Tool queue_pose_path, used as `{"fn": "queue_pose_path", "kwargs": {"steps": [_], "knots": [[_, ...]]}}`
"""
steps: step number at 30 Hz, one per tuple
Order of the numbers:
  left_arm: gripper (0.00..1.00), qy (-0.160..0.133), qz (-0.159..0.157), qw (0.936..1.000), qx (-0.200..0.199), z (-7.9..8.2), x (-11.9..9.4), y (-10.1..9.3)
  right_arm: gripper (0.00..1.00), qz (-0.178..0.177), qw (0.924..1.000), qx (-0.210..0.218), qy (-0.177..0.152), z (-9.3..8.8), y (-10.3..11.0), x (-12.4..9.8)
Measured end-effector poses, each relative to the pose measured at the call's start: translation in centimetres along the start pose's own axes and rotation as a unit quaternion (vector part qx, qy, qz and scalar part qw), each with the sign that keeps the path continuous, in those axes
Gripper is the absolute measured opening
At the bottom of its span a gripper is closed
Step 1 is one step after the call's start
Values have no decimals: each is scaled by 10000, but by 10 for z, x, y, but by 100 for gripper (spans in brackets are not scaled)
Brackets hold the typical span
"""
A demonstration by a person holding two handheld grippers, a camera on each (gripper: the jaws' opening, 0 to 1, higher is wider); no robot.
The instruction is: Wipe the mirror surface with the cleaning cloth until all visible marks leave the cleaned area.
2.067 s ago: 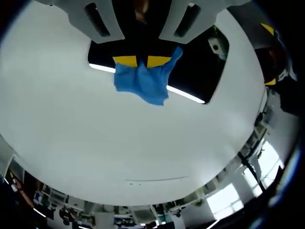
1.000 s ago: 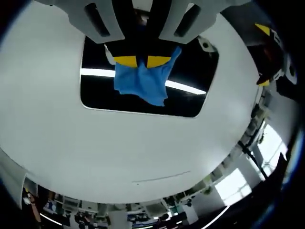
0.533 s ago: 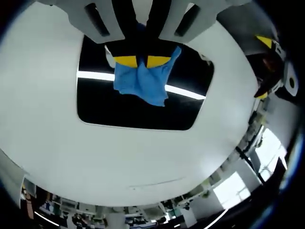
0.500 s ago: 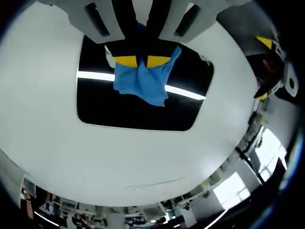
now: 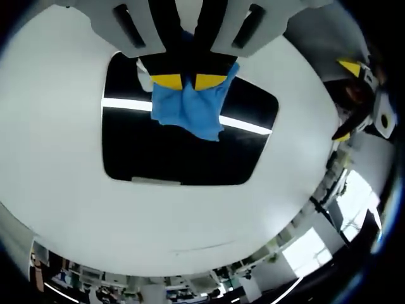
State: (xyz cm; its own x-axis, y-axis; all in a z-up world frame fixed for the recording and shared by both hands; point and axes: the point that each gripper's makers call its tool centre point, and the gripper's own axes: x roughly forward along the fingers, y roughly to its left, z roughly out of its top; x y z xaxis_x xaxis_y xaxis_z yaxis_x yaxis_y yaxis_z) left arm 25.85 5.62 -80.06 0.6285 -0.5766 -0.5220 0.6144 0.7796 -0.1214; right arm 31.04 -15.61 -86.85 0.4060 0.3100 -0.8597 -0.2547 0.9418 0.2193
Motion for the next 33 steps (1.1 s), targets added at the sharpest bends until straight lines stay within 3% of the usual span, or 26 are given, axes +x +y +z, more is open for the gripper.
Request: {"fn": "queue_pose_path", "kwargs": {"steps": [33], "knots": [[99,56,52,9999,117,-2,-1,0,0,266,9996,-3,-52,-12,5,-6]]}}
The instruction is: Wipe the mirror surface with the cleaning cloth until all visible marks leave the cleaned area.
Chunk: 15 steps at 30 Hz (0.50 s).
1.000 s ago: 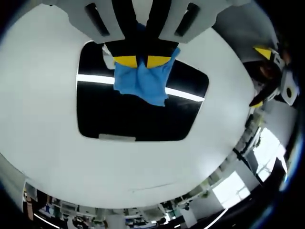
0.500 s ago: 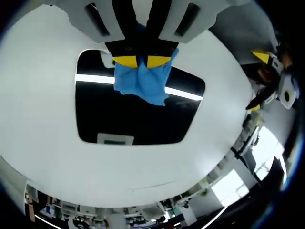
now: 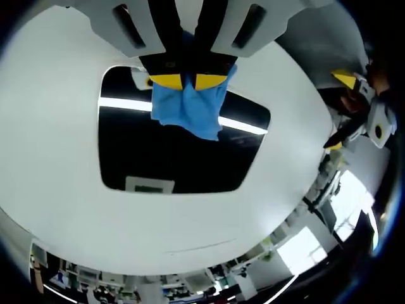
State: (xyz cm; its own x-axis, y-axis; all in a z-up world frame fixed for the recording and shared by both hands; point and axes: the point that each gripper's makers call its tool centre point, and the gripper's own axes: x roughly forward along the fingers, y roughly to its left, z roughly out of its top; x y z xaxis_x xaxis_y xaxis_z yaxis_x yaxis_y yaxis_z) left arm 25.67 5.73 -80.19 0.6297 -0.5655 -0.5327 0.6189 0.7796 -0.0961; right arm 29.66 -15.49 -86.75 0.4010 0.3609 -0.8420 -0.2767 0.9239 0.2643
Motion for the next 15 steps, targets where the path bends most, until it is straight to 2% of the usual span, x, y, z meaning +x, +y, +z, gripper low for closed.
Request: {"fn": "queue_pose_path", "kwargs": {"steps": [9,15], "knots": [[99,20,28,10000,-18,-1,0,1,0,12,9999,-153,-2,-1,-1,0],[99,1,37,10000,-35,0,0,2,0,-36,9999,-107,-1,0,-10,-3]]}}
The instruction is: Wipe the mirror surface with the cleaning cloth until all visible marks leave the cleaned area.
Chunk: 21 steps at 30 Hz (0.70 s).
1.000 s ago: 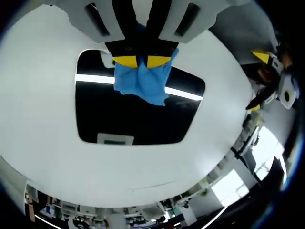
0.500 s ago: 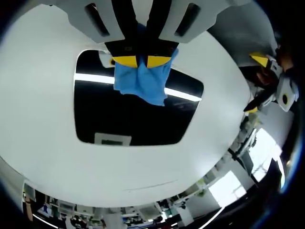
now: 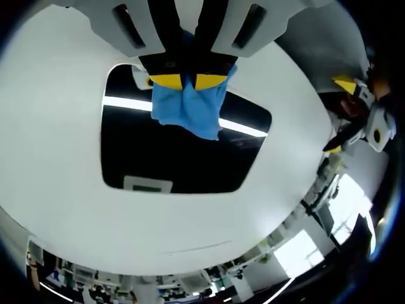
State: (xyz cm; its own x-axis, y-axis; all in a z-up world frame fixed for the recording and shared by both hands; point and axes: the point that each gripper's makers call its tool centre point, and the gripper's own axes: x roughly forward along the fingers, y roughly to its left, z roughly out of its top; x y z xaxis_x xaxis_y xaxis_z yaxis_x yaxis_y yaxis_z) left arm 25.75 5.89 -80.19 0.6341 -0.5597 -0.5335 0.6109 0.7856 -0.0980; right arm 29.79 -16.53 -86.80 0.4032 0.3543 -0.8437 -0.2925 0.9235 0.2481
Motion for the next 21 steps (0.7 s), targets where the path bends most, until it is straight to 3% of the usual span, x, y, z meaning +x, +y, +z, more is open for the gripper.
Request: {"fn": "queue_pose_path", "kwargs": {"steps": [21], "knots": [[99,35,24,10000,-4,-1,1,2,0,-56,9997,218,-15,-4,-24,-9]]}}
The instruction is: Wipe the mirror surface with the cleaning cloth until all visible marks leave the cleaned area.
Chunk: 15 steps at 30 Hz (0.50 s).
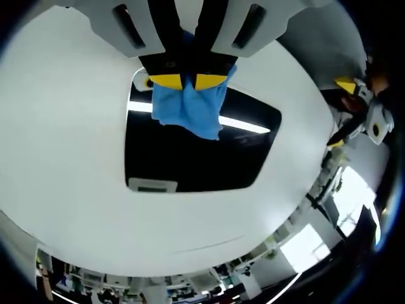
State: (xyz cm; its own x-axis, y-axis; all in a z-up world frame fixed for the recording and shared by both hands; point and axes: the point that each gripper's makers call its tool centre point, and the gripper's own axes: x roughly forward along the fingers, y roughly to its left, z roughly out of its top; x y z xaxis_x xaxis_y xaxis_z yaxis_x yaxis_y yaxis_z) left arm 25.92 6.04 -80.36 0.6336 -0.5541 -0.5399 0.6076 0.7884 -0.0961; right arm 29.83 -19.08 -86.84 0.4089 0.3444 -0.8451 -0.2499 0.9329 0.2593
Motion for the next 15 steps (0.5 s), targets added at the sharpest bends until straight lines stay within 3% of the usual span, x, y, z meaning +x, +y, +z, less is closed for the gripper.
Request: {"fn": "queue_pose_path", "kwargs": {"steps": [15], "knots": [[99,18,6,10000,-8,-1,0,0,0,-45,9998,184,-28,-1,-10,-5]]}}
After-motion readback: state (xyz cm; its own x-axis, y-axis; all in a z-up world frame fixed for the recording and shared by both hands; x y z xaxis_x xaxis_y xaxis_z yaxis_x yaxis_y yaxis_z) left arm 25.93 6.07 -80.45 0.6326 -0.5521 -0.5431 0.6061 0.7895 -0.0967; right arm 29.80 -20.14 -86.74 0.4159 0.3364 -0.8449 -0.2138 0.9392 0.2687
